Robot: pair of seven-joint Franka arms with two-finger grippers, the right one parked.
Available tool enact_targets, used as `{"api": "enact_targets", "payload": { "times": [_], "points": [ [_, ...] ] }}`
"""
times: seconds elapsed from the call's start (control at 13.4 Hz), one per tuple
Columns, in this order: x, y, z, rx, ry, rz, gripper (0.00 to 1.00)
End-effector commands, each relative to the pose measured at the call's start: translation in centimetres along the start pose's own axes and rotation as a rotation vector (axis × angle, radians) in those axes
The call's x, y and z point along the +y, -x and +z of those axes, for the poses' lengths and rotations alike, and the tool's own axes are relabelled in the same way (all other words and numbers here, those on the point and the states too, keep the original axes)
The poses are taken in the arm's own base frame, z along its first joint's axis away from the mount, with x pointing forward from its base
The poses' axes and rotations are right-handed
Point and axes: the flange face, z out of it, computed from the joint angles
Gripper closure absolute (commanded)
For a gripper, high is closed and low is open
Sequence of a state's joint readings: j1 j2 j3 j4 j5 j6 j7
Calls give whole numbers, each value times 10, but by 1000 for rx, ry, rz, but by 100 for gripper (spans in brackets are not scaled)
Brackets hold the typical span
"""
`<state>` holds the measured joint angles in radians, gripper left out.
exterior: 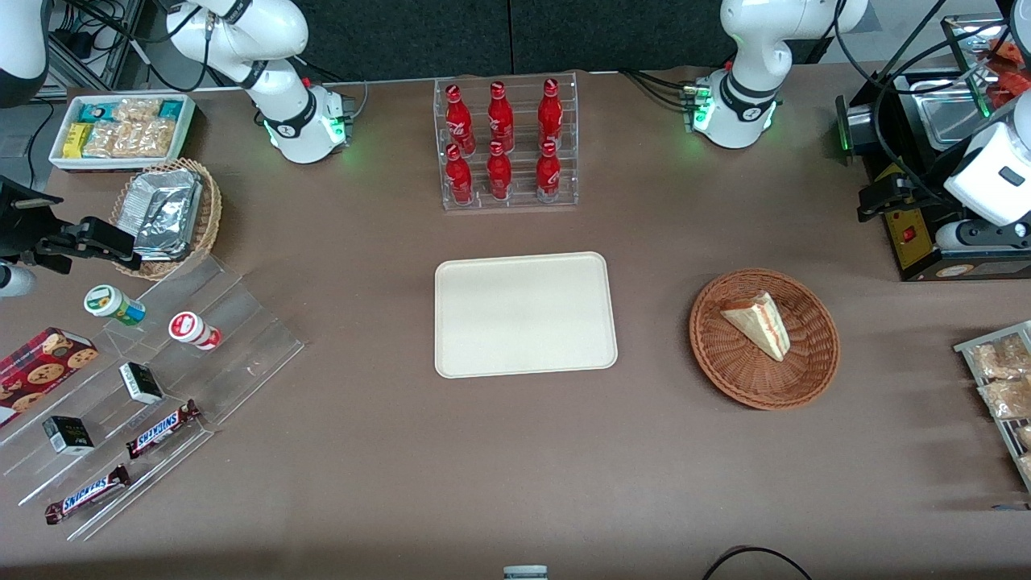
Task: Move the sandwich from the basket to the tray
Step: 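Move the left gripper over the wrapped sandwich in the wicker basket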
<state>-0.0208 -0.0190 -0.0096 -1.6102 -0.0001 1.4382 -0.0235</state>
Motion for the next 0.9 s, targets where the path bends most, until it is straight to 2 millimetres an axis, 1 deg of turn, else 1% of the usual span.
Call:
{"api": "enact_targets", "payload": {
  "times": [0.0,0.15,0.22,0.37,0.52,0.6,0.67,0.82],
  "points": [
    [3,3,-7,-2,4,18,0],
    [11,0,-1,-11,-10,24,0],
    [11,-5,5,-20,-16,22,0],
    [10,-13,27,-47,-28,17,0],
    [10,-18,44,-27,-25,15,0],
    [10,-23,58,-25,-25,5,0],
    [10,-26,79,-16,-25,-35,0],
    [11,-31,106,22,-22,-130,0]
  ]
}}
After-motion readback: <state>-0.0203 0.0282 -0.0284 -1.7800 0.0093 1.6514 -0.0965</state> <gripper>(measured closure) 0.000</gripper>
